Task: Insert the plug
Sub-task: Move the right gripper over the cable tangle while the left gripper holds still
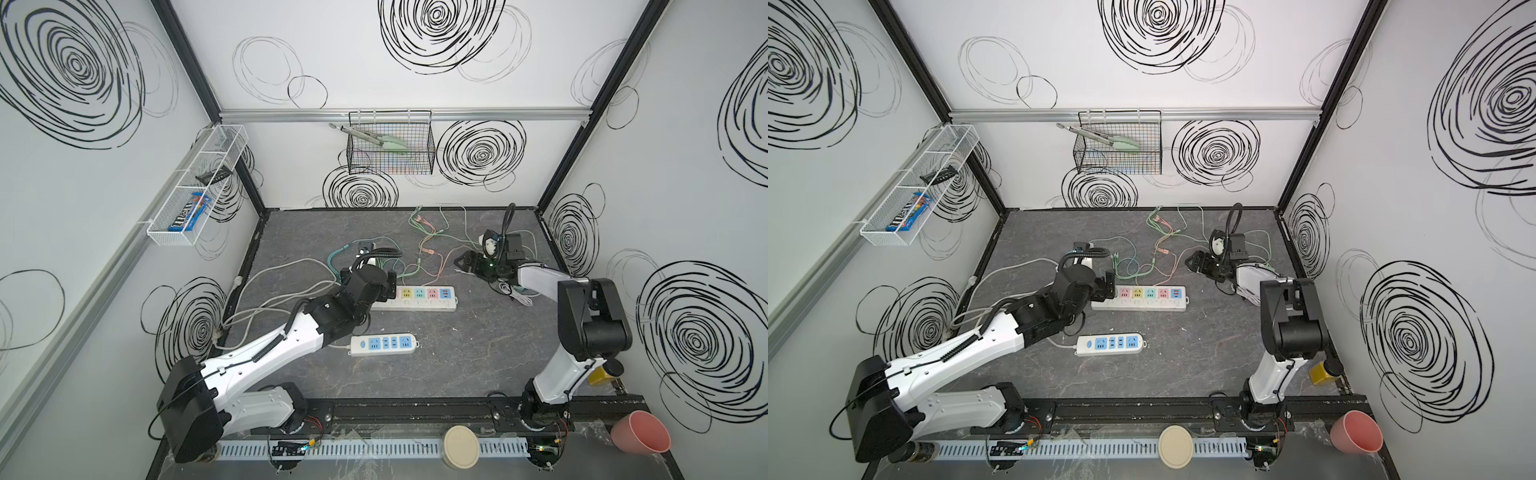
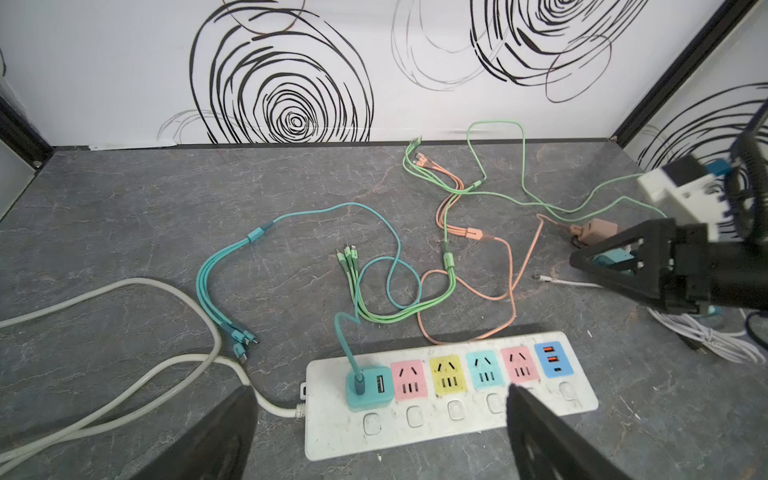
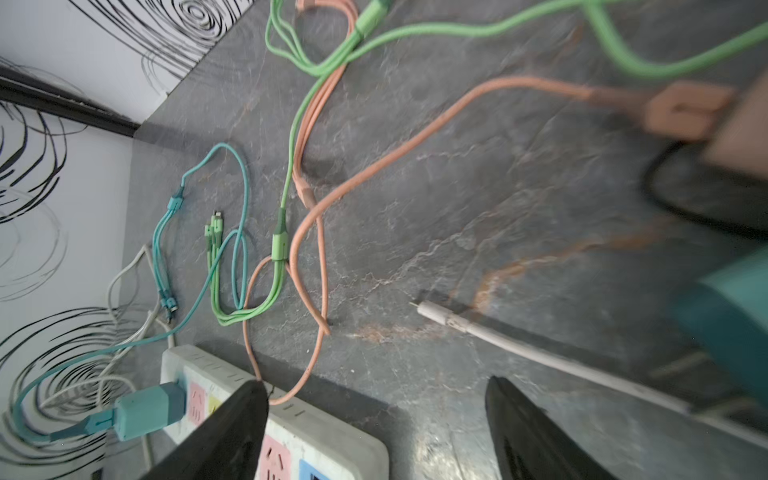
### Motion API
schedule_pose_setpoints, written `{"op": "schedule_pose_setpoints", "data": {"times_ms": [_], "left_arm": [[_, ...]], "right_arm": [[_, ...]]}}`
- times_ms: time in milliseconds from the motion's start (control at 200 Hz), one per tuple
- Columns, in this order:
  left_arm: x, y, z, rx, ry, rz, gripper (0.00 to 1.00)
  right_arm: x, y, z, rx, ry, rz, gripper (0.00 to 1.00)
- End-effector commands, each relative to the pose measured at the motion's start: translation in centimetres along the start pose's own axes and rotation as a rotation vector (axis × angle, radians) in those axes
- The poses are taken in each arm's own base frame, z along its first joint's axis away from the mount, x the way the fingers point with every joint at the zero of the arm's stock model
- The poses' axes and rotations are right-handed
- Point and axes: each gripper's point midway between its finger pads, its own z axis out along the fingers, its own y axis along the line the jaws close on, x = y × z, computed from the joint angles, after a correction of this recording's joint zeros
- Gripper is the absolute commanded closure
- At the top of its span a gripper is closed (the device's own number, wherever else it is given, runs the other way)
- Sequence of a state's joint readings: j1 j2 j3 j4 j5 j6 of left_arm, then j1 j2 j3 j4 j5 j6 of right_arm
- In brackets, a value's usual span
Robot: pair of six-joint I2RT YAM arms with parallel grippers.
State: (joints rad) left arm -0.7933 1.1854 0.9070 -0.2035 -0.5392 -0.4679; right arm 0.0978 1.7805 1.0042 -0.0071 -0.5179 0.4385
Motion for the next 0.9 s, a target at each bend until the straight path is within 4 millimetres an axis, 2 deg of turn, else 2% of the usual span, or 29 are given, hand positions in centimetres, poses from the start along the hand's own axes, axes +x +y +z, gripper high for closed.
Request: {"op": "schedule_pose_setpoints", "data": {"times_ms": [0,225,365,515,575,755,896], "left_arm": [[-0.5,0.9,-0.1,-0.017,-0.019,-0.040,0.04],[0.3,1.5,0.1,-0.034,0.003,-0.032,0.04],[0.2,2.2,-0.2,-0.040,-0.011,-0.069,0.04],[0.1,3.3,-0.7,-0.040,-0.038,-0.124,0.04],[0.0,3.7,-0.9,-0.039,-0.052,-0.148,0.04],[0.0,5.3,-1.3,-0.055,-0.083,-0.202,0.04],[-0.1,5.5,-1.5,-0.046,-0.100,-0.172,0.04]], "right_arm": [[0.1,3.1,1.6,-0.131,0.067,-0.002,0.15],[0.3,5.6,5.0,-0.154,0.074,-0.093,0.19],[0.2,5.1,6.7,-0.073,0.046,-0.103,0.31],[1.1,3.9,8.3,-0.029,0.055,-0.066,0.45],[1.4,4.1,8.4,-0.035,0.054,-0.070,0.55],[0.9,5.6,7.3,-0.046,0.021,-0.142,1.00],[-0.4,7.6,5.0,-0.037,-0.025,-0.199,1.00]]}}
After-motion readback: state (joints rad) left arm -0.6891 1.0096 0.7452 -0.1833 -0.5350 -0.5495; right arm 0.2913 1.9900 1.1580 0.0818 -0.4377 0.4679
